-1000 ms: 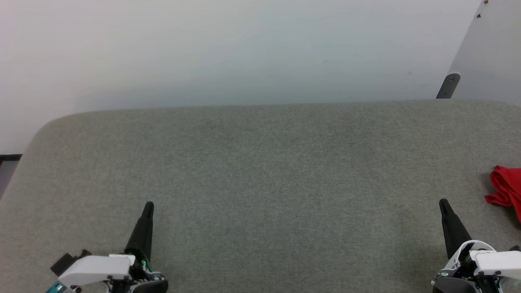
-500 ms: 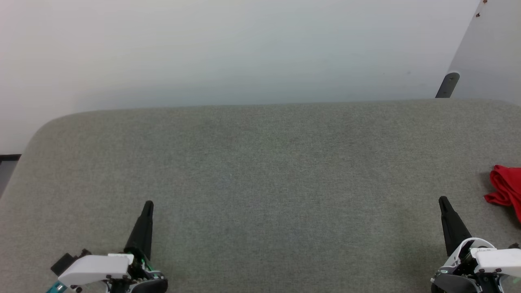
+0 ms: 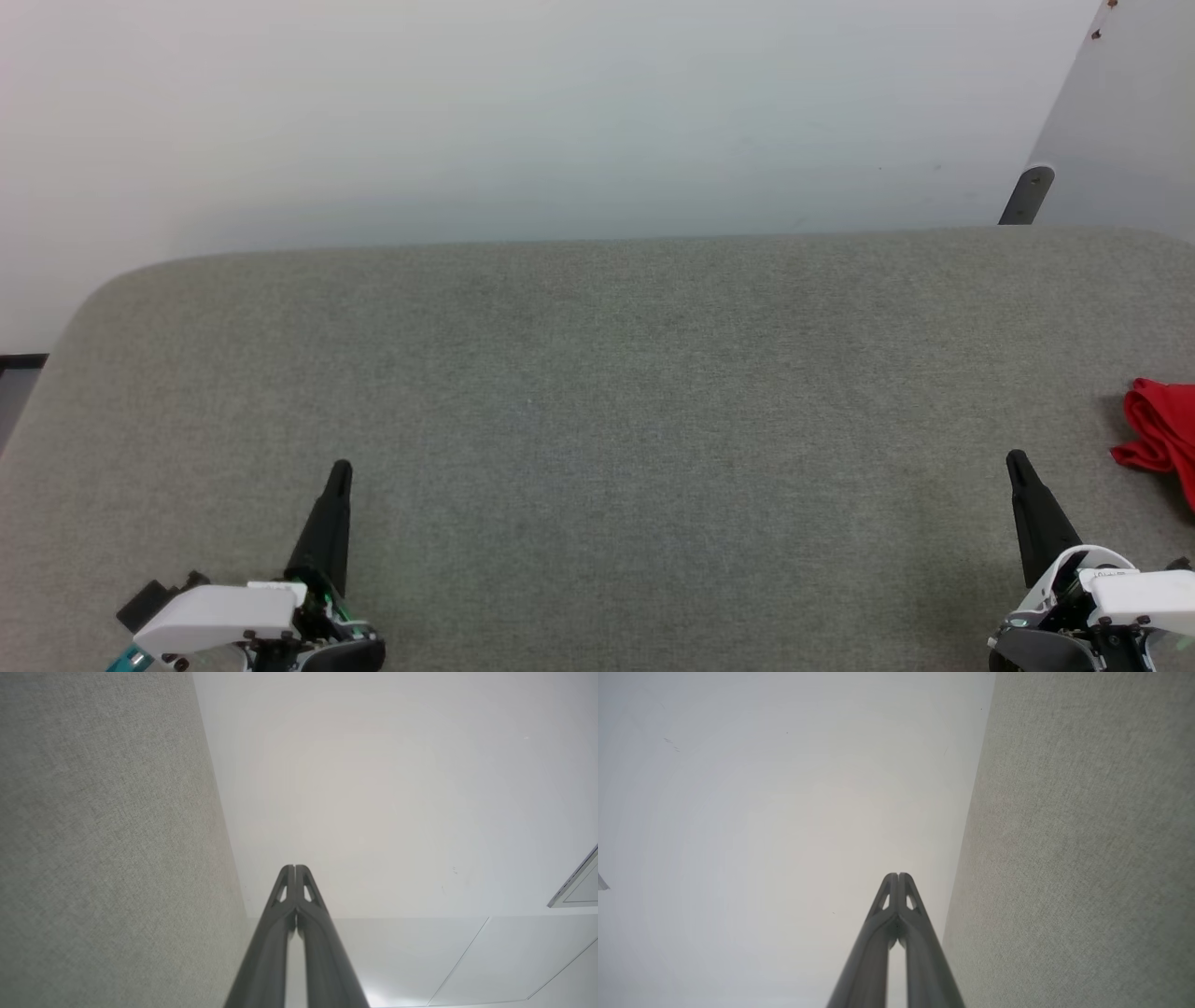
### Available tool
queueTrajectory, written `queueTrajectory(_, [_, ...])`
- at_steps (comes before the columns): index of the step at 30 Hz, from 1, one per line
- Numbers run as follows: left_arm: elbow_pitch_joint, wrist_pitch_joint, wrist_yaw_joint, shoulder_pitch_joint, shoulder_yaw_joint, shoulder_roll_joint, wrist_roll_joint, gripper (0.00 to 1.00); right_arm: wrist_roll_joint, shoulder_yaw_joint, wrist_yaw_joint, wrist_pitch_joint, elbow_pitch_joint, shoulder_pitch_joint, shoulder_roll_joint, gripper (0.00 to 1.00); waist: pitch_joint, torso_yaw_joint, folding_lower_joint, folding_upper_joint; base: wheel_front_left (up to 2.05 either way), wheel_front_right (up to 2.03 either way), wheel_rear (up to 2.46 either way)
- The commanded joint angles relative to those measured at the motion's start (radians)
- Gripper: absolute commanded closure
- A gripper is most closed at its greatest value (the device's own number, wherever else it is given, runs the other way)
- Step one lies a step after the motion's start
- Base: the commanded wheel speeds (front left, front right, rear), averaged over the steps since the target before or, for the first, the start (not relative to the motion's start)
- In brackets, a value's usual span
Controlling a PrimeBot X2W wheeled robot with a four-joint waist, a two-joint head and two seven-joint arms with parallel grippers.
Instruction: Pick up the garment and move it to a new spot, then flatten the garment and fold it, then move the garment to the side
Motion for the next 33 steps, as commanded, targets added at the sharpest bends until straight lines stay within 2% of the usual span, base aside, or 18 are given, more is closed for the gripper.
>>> queueTrajectory(1, [0.001,0.003,-0.005,-0.009,0.003,-0.001,-0.002,1.0,0.004,0.0,0.0,0.0,0.0,-0.003,0.003,1.0,0.0,0.0,0.0,0.0,0.0,0.0,0.0])
queueTrajectory(33, [0.001,0.003,-0.005,-0.009,0.003,-0.001,-0.001,1.0,0.004,0.001,0.0,0.0,0.0,-0.003,0.003,1.0,0.0,0.0,0.0,0.0,0.0,0.0,0.0])
